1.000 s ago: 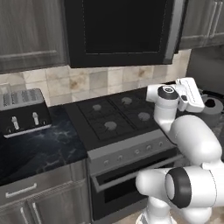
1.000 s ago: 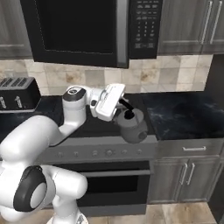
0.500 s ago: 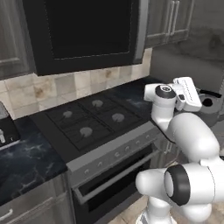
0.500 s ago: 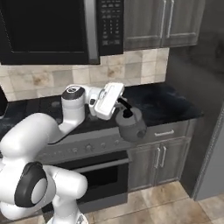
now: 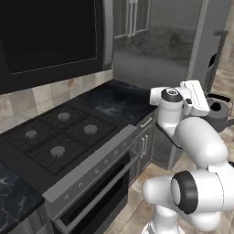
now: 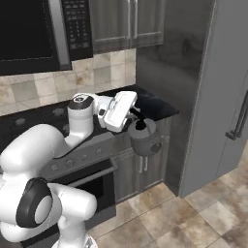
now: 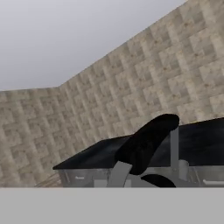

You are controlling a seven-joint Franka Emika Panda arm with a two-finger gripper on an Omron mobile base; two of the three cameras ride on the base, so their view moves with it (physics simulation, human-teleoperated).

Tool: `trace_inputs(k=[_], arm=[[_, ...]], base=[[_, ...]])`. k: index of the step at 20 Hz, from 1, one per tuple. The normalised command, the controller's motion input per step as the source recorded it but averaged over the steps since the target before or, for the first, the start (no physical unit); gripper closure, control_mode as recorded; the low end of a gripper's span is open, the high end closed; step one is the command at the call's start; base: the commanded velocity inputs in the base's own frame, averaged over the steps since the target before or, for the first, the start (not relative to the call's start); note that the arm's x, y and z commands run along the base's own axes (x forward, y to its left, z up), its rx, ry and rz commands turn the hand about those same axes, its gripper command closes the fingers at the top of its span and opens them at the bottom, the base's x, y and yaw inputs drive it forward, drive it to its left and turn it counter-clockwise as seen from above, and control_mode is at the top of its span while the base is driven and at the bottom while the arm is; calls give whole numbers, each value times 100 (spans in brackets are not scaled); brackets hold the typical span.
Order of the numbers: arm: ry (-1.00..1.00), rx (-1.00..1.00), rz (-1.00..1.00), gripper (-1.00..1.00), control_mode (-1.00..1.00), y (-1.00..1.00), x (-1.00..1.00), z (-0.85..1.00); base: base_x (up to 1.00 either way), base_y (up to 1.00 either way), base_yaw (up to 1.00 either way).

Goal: The kettle is done boiling. Turn off the stove, then wait for 300 timesteps before moving the kettle to the dining table.

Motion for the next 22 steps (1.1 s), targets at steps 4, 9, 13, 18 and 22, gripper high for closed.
trace_inputs(k=[4,9,13,18,22], arm=[[0,0,0,100,100,0,0,0],[0,0,0,100,100,0,0,0],[0,0,0,100,100,0,0,0],[0,0,0,100,100,0,0,0],[0,0,0,100,100,0,0,0]], base=[[-8,-26,-48],[-2,-24,-49],[0,-24,-49],[0,-22,-48],[0,-23,-49]])
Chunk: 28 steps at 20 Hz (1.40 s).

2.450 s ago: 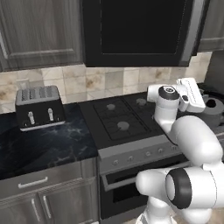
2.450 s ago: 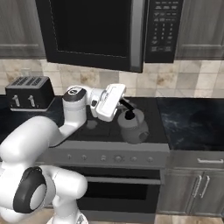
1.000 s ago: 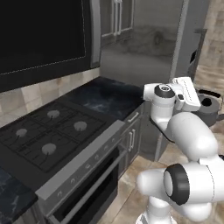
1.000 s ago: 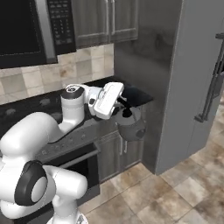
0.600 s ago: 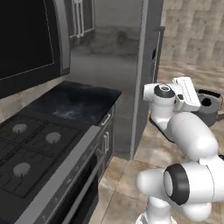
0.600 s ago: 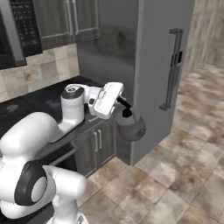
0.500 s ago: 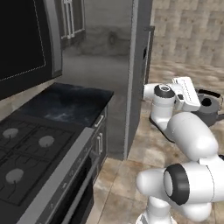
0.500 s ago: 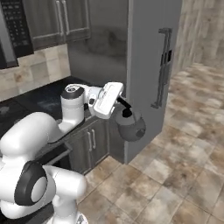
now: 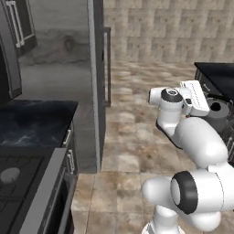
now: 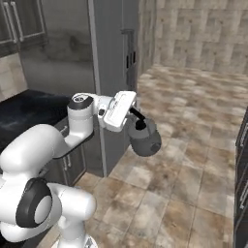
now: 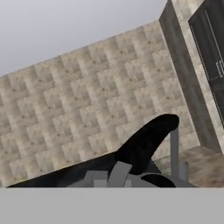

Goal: The kettle is done boiling. Turn off the stove, then wait for 300 timesteps before moving the kettle to the dining table.

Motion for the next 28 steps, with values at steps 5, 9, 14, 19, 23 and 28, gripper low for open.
trace_inputs(k=[5,9,14,19,23,28], arm=[[0,0,0,100,100,0,0,0],[0,0,0,100,100,0,0,0],[0,0,0,100,100,0,0,0],[0,0,0,100,100,0,0,0],[0,0,0,100,100,0,0,0],[0,0,0,100,100,0,0,0]], base=[[0,-20,-49],[0,-24,-48],[-2,-24,-45],[-18,-26,-38],[-13,-34,-30],[0,-43,-22]])
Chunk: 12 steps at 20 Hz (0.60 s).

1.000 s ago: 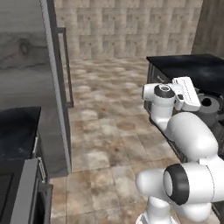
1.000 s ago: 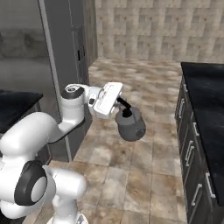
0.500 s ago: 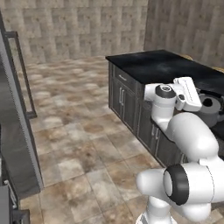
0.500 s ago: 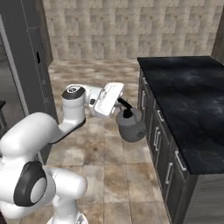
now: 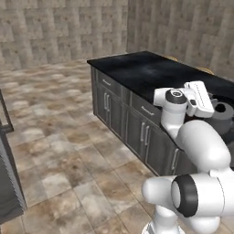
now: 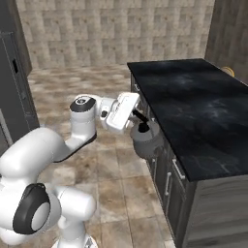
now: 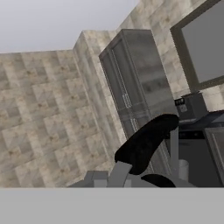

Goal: The kettle is done boiling. Turn off the stove, then wait for 300 timesteps before moving the kettle to the dining table.

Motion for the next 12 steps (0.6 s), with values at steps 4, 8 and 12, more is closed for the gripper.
trace_inputs(k=[4,8,12], arm=[[0,0,0,100,100,0,0,0],[0,0,0,100,100,0,0,0],[0,0,0,100,100,0,0,0]], base=[[0,-49,-14],[0,-53,-9],[0,-58,-6]])
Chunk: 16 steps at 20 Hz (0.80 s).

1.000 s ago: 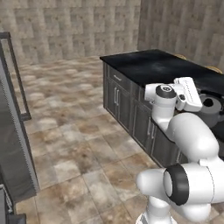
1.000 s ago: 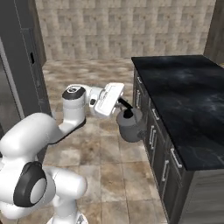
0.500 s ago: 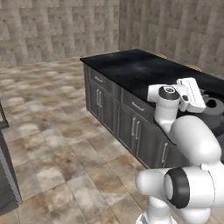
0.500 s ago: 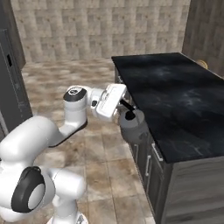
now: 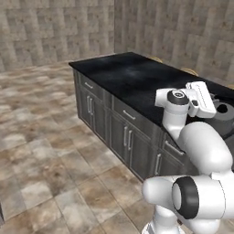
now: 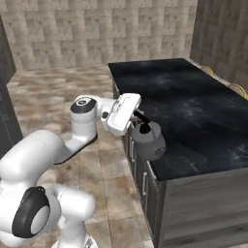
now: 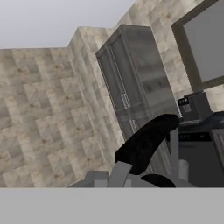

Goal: The kettle is done boiling. Turn off the stove, then wait for 300 timesteps before moving the kettle to the dining table.

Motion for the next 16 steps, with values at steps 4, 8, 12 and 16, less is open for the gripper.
trace_inputs(k=[4,8,12,16], arm=[[0,0,0,100,100,0,0,0],[0,0,0,100,100,0,0,0],[0,0,0,100,100,0,0,0],[0,0,0,100,100,0,0,0]], base=[[0,-58,-4],[0,-60,-1],[0,-56,0],[-2,-56,0]])
